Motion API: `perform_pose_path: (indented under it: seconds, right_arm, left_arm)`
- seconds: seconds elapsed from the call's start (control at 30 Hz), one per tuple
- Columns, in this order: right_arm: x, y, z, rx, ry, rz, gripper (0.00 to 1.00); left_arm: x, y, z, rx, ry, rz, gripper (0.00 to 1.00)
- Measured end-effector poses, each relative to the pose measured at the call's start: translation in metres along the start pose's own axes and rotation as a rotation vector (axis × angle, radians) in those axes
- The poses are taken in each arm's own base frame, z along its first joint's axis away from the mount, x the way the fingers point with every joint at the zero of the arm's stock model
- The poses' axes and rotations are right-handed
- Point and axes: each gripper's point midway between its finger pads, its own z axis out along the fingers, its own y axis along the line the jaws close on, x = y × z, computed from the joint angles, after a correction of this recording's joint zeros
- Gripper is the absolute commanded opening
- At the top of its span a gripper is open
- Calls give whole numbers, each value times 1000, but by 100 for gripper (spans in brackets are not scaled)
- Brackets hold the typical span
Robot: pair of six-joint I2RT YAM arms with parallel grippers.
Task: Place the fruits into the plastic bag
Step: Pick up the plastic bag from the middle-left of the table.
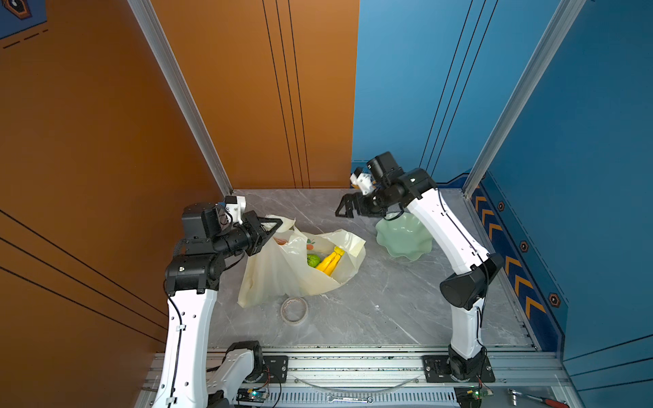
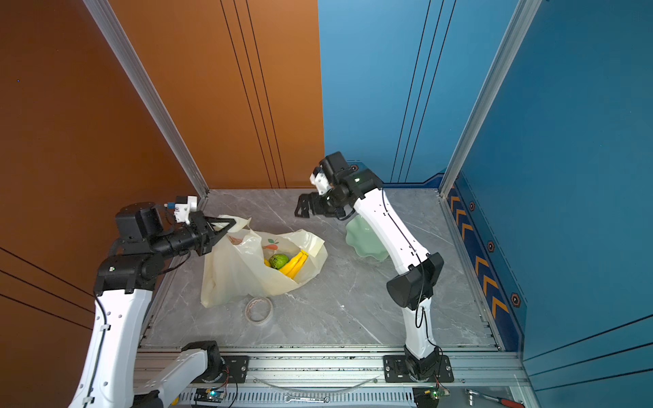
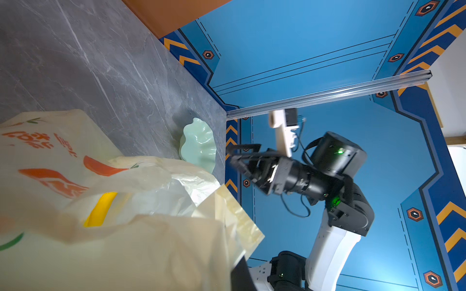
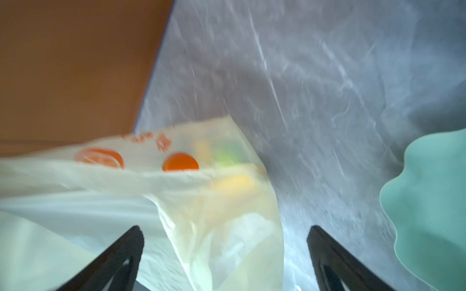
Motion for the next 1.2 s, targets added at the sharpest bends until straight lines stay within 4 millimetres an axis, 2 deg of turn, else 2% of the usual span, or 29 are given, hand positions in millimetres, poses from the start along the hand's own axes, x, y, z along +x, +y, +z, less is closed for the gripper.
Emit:
perform_pose_path:
  seconds: [0.03, 0.13, 0.27, 0.33, 0.43, 0.53, 0.57, 0.7, 0.83, 1.0, 1.1, 1.2]
  right_arm:
    - [18, 3, 14, 22, 63, -42, 100]
    - [59, 12, 39, 75, 193, -146, 100]
    - [90, 18, 53, 111, 281, -225, 99]
    - [93, 16, 56, 130, 291, -234, 91]
    - [88, 10, 55, 164, 269, -227, 62]
    - [80, 8, 54, 188, 227, -204, 11]
    - [76, 7, 53, 199, 208, -199, 0]
    - [58, 9, 36, 224, 111, -180, 0]
    - [20, 23, -2, 203, -54, -146, 0]
    - [-52, 37, -71, 102, -365, -36, 0]
    - [-84, 29, -99, 38, -494, 53, 0]
    - [-113, 15, -114, -22, -588, 133, 0]
  left_arm:
    - [0, 0, 0, 1, 1, 0, 0]
    - [1, -1, 0, 7, 7, -2, 0]
    - [2, -2, 0, 12, 13, -5, 0]
    - [2, -3, 0, 13, 13, -4, 0]
    - [2, -3, -1, 15, 12, -1, 0]
    - [3, -4, -2, 17, 10, 1, 0]
    - [4, -4, -2, 18, 10, 2, 0]
    - [4, -4, -3, 20, 9, 4, 0]
    - [1, -4, -3, 17, 1, 0, 0]
    - [-31, -19, 6, 35, -35, -10, 0]
    - [-55, -35, 12, 55, -56, 1, 0]
    - [-74, -48, 19, 79, -70, 8, 0]
